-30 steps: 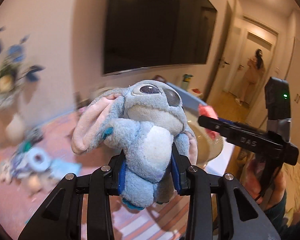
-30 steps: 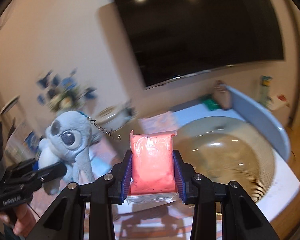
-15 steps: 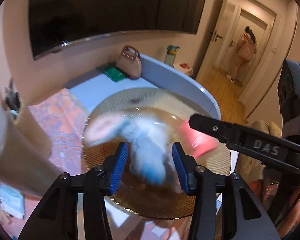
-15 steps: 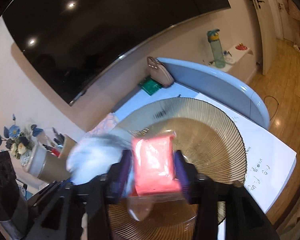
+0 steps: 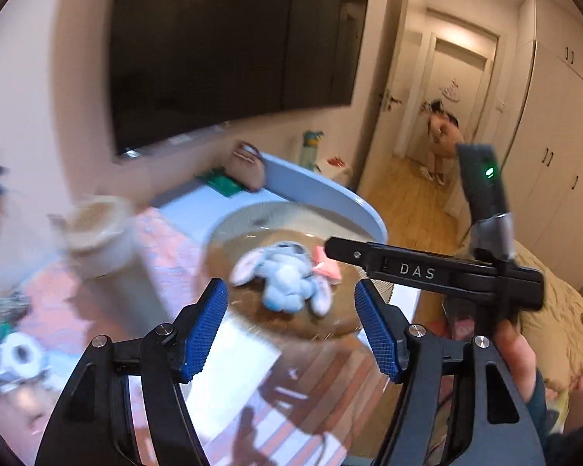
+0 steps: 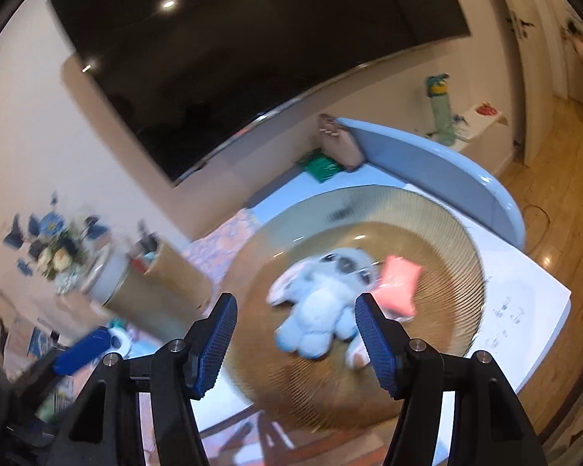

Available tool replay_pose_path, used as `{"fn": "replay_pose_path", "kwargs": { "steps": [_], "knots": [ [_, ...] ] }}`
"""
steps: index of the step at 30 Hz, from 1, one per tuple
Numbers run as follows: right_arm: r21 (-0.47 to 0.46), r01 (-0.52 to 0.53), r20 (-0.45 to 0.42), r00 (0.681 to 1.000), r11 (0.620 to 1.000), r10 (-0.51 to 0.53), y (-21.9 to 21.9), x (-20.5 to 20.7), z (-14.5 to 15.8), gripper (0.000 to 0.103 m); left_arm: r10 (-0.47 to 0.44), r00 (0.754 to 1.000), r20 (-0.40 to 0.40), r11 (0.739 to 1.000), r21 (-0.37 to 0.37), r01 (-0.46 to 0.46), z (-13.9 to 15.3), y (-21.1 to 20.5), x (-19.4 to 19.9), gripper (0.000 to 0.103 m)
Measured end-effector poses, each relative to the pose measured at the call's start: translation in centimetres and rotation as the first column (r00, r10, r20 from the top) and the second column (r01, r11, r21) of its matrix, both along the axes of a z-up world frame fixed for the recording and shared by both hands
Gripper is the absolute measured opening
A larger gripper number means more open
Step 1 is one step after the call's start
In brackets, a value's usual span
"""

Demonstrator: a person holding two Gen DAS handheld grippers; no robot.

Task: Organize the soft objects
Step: 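Grasp the small white plush with the left gripper while the right grasps the tape roll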

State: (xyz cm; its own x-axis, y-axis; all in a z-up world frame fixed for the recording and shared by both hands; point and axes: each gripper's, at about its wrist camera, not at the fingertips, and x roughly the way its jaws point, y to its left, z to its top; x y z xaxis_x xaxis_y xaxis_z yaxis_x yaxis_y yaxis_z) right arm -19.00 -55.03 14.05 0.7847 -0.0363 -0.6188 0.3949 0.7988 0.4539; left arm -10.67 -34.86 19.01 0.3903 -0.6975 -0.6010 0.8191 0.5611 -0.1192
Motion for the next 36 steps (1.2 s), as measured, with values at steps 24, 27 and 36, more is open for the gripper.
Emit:
{"fn": "replay_pose_path", "kwargs": {
  "steps": [24, 27, 36],
  "knots": [
    [-0.120, -0.601, -0.188, 0.795, 0.790, 0.577, 30.4, 12.5, -3.3, 0.062, 0.741, 0.671, 0.034, 0.665, 0.102, -0.740, -4.5, 38.1, 8.8, 0.090],
    [-0.139, -0.608, -0.209, 0.790, 0.782, 0.577, 31.3, 14.5, -4.2, 0.062, 0.737, 0.669, -0.097, 0.676, 0.093, -0.731, -7.8, 39.2, 12.6, 0.090],
    [-0.059, -0.592, -0.158, 0.800, 0.804, 0.578, 32.5, 23.9, -5.5, 0.062, 0.756, 0.479, -0.446, 0.547, 0.028, -0.837, -14.2, 42.0, 22.0, 0.090]
  ]
}}
